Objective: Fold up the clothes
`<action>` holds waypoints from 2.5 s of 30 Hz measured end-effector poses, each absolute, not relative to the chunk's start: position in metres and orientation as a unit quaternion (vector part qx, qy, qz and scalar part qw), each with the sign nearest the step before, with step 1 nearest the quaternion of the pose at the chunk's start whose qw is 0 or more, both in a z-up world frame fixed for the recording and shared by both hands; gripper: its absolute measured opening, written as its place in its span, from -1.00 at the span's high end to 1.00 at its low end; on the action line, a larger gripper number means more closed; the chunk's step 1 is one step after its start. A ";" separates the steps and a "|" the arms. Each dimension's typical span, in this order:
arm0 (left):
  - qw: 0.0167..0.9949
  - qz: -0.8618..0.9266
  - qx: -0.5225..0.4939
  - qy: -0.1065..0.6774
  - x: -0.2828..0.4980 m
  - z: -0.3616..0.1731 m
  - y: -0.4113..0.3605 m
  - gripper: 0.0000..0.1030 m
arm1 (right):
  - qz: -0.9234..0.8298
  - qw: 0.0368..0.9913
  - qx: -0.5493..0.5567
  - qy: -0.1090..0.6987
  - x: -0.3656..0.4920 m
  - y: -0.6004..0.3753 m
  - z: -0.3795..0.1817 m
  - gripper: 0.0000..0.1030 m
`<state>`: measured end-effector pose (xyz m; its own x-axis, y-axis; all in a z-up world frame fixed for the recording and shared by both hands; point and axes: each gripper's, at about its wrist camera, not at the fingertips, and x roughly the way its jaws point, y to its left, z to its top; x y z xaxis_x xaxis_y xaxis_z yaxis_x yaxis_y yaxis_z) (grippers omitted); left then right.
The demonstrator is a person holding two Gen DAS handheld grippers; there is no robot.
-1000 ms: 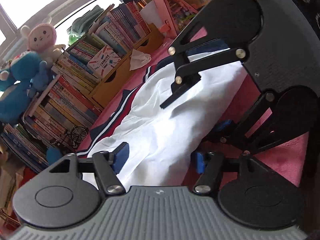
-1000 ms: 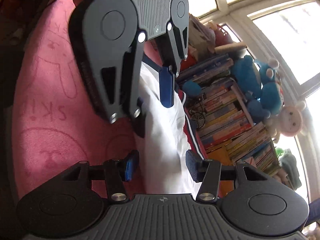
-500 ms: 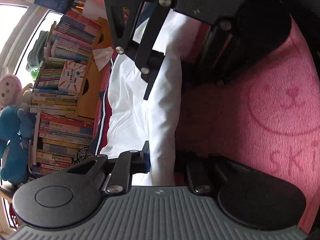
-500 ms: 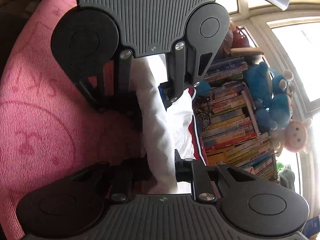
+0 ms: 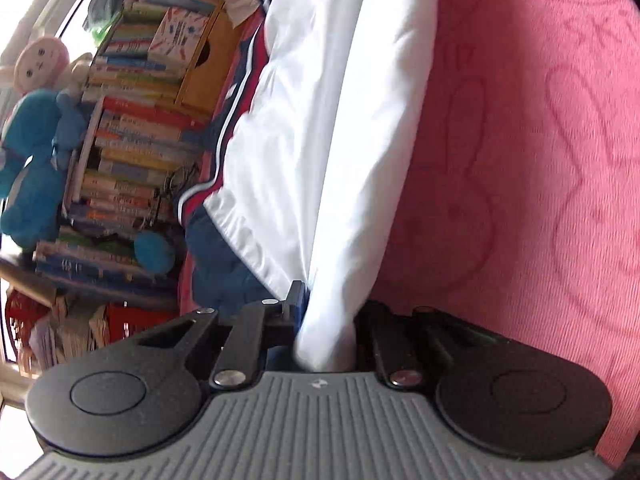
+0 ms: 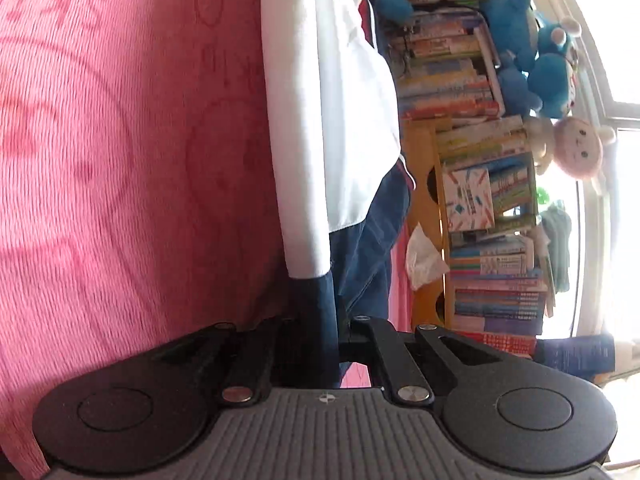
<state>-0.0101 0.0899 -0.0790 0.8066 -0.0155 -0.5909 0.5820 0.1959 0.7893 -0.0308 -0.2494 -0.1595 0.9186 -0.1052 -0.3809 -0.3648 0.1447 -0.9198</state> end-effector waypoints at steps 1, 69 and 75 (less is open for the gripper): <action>0.741 -0.192 0.598 0.239 -0.012 -0.082 0.095 0.81 | 0.088 0.736 -0.646 0.182 -0.031 -0.249 -0.160 0.87; 0.936 -0.115 0.036 0.332 0.114 -0.066 0.052 -0.68 | 0.000 0.941 0.073 0.330 0.153 -0.254 -0.083 1.00; 0.935 -0.115 0.034 0.333 0.114 -0.067 0.053 -0.75 | -0.022 0.953 0.068 0.296 0.134 -0.259 -0.074 0.56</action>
<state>0.1141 0.0527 -0.0669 0.7513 -0.1918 -0.6315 0.2372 0.9714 -0.0129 0.1338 -0.2593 -0.0742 0.8243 -0.0011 -0.5661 0.0815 0.9898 0.1167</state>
